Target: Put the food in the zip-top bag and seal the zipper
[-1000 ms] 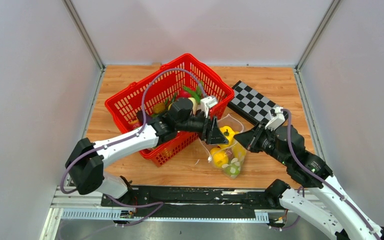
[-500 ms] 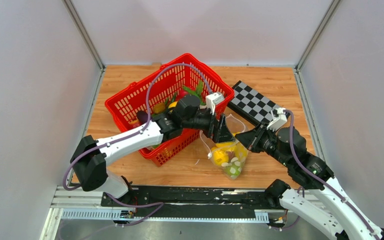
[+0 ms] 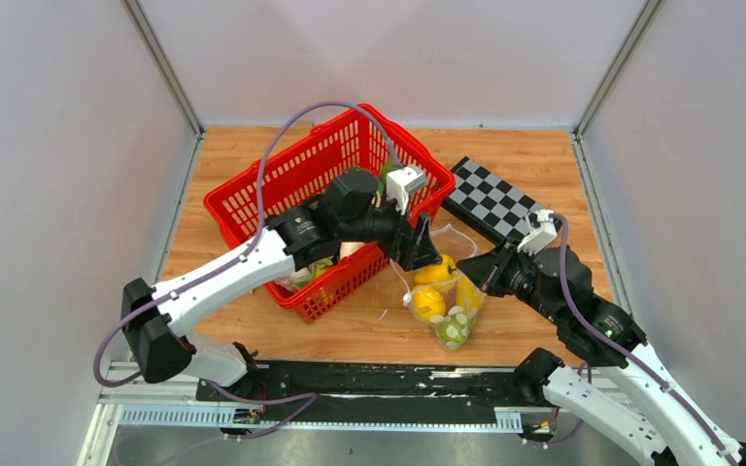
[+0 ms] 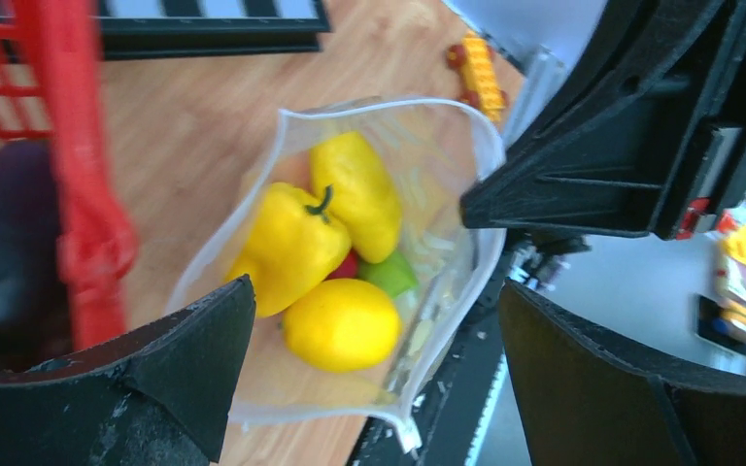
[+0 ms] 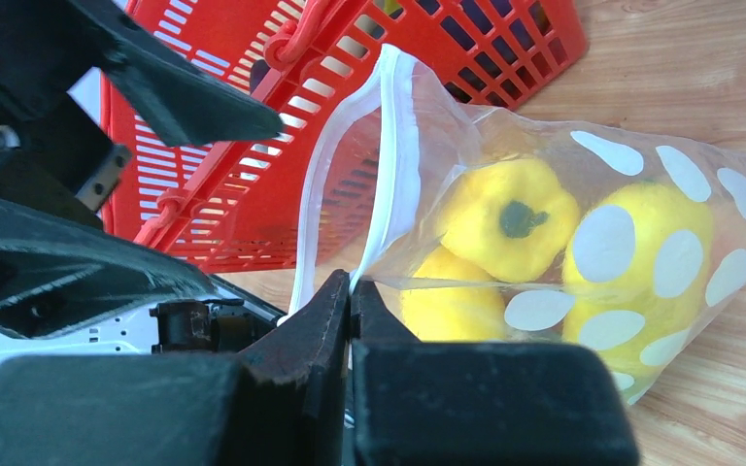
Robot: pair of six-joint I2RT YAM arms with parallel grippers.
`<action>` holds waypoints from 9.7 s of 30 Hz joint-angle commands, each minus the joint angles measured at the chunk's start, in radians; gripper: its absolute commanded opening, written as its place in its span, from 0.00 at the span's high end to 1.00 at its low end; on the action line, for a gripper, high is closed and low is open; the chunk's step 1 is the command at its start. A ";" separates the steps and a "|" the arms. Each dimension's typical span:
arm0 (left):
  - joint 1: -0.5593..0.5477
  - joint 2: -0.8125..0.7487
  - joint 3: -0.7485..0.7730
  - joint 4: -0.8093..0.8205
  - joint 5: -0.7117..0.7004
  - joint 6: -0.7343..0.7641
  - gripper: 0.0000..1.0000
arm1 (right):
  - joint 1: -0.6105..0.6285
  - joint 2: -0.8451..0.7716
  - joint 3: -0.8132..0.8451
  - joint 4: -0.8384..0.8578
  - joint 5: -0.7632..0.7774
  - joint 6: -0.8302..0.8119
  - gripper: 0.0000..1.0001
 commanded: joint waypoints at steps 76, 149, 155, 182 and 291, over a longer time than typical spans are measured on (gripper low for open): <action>0.276 0.094 -0.043 -0.960 -0.504 -0.014 0.77 | 0.003 0.024 0.027 0.013 0.030 -0.007 0.97; 0.073 -0.271 -0.042 -0.075 -0.129 -0.132 1.00 | 0.003 0.012 0.042 0.046 0.010 -0.014 0.98; 0.029 -0.205 -0.065 -0.044 -0.112 -0.088 1.00 | 0.003 -0.004 0.044 0.052 0.002 -0.015 0.98; -0.129 0.016 -0.156 0.318 -0.366 -0.174 0.98 | 0.003 -0.014 0.022 0.111 -0.049 0.017 0.97; 0.393 0.109 -0.064 -0.397 -0.700 -0.312 0.67 | 0.004 -0.003 0.019 0.036 -0.011 0.003 0.96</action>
